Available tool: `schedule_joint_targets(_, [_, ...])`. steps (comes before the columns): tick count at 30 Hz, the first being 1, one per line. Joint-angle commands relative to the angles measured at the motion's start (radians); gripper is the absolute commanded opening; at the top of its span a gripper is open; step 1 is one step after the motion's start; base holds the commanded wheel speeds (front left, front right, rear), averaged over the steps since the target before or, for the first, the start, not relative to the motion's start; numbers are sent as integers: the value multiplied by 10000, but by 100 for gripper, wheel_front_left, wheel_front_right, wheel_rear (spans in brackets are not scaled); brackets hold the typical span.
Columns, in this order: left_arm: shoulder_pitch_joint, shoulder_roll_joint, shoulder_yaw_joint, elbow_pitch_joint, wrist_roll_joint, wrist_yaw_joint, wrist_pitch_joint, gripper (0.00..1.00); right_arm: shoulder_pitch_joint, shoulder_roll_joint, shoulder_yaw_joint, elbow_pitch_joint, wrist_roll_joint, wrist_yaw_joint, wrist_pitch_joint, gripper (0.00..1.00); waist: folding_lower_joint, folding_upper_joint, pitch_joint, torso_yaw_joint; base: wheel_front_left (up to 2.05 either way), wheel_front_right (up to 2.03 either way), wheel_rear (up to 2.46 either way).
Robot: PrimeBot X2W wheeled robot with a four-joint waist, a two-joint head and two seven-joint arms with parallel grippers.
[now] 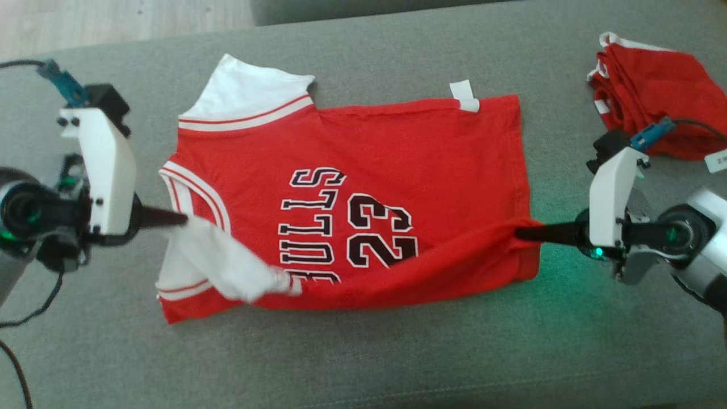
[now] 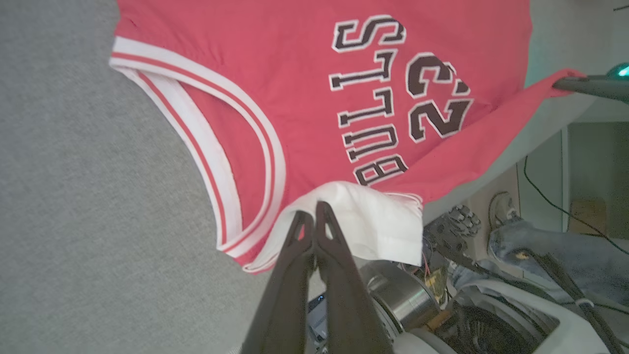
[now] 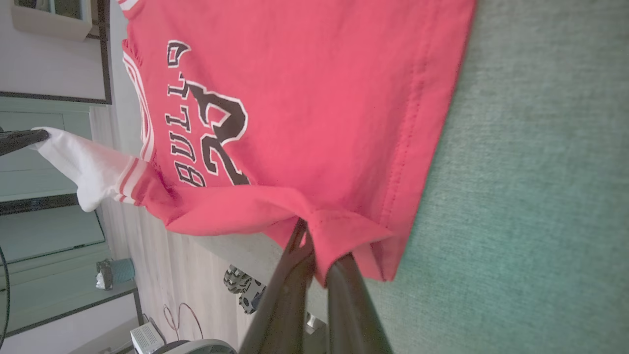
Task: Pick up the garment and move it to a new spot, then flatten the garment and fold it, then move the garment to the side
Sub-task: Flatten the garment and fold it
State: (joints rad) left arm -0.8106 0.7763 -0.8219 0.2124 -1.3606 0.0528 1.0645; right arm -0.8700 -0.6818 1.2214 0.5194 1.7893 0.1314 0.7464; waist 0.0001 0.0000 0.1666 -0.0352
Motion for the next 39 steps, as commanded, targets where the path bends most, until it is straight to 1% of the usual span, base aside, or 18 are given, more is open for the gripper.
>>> schedule_joint_targets(1, [-839, 307, 720, 220, 230, -46, -234, 0, -284, -67, -96, 158, 119, -7, -95, 0, -1, 0, 91, -74, 0, 0, 0])
schedule_joint_targets(8, [-1179, -141, 589, 1584, 566, -256, -517, 0, -523, 275, 38, 731, 211, -7, -63, 0, -1, 0, 211, -194, 0, 0, 0])
schedule_joint_targets(10, [-1235, -211, 522, 1905, 696, -357, -605, 0, -571, 331, 63, 805, 210, -7, -118, 0, -1, 0, 227, -236, 0, 0, 0])
schedule_joint_targets(13, [-1232, -466, 599, 2345, 614, -469, -852, 0, -605, 470, 4, 787, 304, -7, -317, 0, -1, 0, 227, -287, 0, 0, 0])
schedule_joint_targets(14, [-1225, -552, 589, 2476, 620, -510, -921, 0, -606, 521, 1, 775, 315, -7, -378, 4, -1, 0, 221, -295, 0, 0, 0])
schedule_joint_targets(15, [-1224, -632, 589, 2609, 655, -545, -1045, 0, -619, 567, -18, 780, 304, -7, -504, 40, -1, 0, 217, -303, 0, 0, 0])
schedule_joint_targets(16, [-1216, -725, 588, 2747, 684, -570, -1169, 42, -623, 617, -43, 795, 301, -7, -635, 75, -1, 0, 204, -306, 0, 0, 0])
schedule_joint_targets(17, [-1202, -817, 579, 2881, 693, -606, -1253, 87, -616, 659, -67, 819, 312, -7, -750, 100, -1, 0, 180, -304, 0, 0, 0])
schedule_joint_targets(18, [-1181, -899, 562, 3010, 705, -651, -1325, 100, -606, 693, -87, 834, 314, -7, -863, 100, -1, 0, 138, -300, 0, 0, 0])
schedule_joint_targets(22, [-1168, -1071, 505, 3348, 1052, -976, -2040, 100, -513, 645, -238, 866, 312, -7, -1425, 100, -1, 0, -151, -232, 0, 0, 0])
schedule_joint_targets(25, [-1149, -1044, 529, 3405, 1579, -1230, -3154, 100, -366, 477, -418, 750, 127, -7, -2270, 100, -1, 0, -457, -166, 0, 0, 0])
schedule_joint_targets(27, [-1084, -1017, 586, 3360, 2010, -1312, -4157, 100, -245, 310, -571, 519, -296, -7, -3307, 100, -1, 0, -672, -100, 0, 0, 0])
schedule_joint_targets(29, [-947, -1045, 743, 3268, 2401, -1284, -5366, 100, -41, 168, -787, 181, -780, -7, -4607, 100, -1, 0, -869, -35, 0, 0, 0])
schedule_joint_targets(32, [-547, -1146, 1001, 3038, 3011, -946, -7354, 100, 422, 5, -1117, -202, -1418, -7, -6626, 100, -1, 0, -1151, 60, 0, 0, 0])
schedule_joint_targets(35, [42, -1148, 1158, 2529, 3745, -411, -9301, 100, 1019, -88, -1350, -504, -2029, -7, -8559, 100, -1, 0, -1393, 159, 0, 0, 0])
schedule_joint_targets(36, [293, -1160, 1284, 2310, 3901, -156, -9957, 100, 1234, -99, -1402, -571, -2217, -7, -9138, 100, -1, 0, -1451, 178, 0, 0, 0])
schedule_joint_targets(37, [581, -1152, 1375, 2054, 4055, 85, -10539, 100, 1440, -110, -1469, -603, -2419, -7, -9569, 100, -1, 0, -1493, 189, 0, 0, 0])
schedule_joint_targets(39, [1269, -1154, 1574, 1444, 4282, 623, -11631, 100, 1835, -66, -1847, -561, -2853, -7, -9991, 100, -1, 0, -1559, 205, 0, 0, 0])
